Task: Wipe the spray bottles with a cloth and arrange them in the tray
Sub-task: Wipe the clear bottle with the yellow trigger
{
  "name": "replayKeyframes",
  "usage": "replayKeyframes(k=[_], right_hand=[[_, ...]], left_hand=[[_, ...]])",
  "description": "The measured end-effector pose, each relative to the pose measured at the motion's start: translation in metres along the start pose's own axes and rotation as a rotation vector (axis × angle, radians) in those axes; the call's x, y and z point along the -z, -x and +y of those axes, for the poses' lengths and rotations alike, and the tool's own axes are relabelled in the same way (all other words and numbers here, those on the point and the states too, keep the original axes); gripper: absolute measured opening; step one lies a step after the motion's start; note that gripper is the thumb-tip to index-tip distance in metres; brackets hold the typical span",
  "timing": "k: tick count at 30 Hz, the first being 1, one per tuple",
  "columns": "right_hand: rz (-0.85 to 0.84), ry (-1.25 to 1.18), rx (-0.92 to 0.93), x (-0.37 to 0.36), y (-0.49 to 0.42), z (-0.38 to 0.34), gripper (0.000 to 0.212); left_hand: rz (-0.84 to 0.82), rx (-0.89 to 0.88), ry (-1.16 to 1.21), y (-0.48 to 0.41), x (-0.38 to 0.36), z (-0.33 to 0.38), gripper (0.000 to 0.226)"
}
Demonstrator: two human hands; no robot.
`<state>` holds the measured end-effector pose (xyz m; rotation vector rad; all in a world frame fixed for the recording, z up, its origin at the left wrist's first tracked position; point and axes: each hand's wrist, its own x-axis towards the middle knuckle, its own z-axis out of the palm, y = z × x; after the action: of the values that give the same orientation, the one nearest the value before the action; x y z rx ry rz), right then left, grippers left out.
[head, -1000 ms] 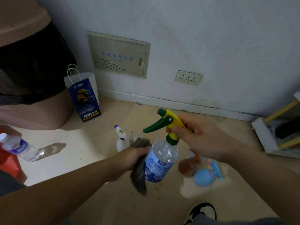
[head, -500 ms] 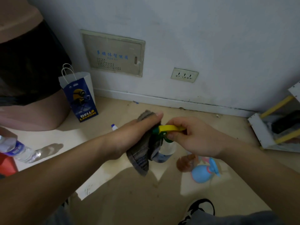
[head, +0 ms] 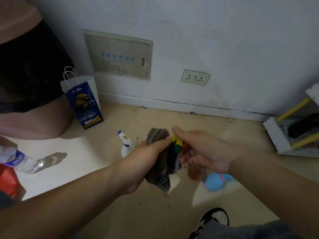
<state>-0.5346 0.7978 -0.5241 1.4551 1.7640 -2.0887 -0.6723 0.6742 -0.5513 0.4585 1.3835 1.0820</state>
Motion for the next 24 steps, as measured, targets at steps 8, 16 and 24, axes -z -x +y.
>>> replayKeyframes(k=[8,16,24], right_hand=[[0.177,0.256,0.178,0.011,-0.006,0.000,0.020],[0.162,0.176,0.268,0.023,0.001,0.003,0.030],[0.063,0.032,0.316,0.001,0.006,-0.007,0.032]], left_hand=[[0.100,0.057,-0.008,0.003,0.012,0.005,0.027],[0.297,-0.226,-0.185,0.007,0.007,0.019,0.017],[-0.080,-0.448,-0.267,-0.009,-0.015,-0.006,0.036]])
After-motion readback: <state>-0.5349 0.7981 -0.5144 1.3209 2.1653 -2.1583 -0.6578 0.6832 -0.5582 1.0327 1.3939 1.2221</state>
